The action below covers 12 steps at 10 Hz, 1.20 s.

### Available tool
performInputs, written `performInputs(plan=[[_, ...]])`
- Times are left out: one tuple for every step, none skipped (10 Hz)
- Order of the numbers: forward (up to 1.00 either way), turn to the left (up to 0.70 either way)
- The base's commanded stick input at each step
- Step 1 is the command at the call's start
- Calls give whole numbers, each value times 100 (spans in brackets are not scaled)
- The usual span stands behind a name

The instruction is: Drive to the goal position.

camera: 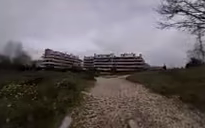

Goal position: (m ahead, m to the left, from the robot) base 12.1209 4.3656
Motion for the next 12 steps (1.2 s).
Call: performInputs(plan=[[50,0],[50,0],[50,0],[50,0],[50,0],[50,0],[50,0],[50,0],[50,0],[50,0],[50,0],[50,0]])
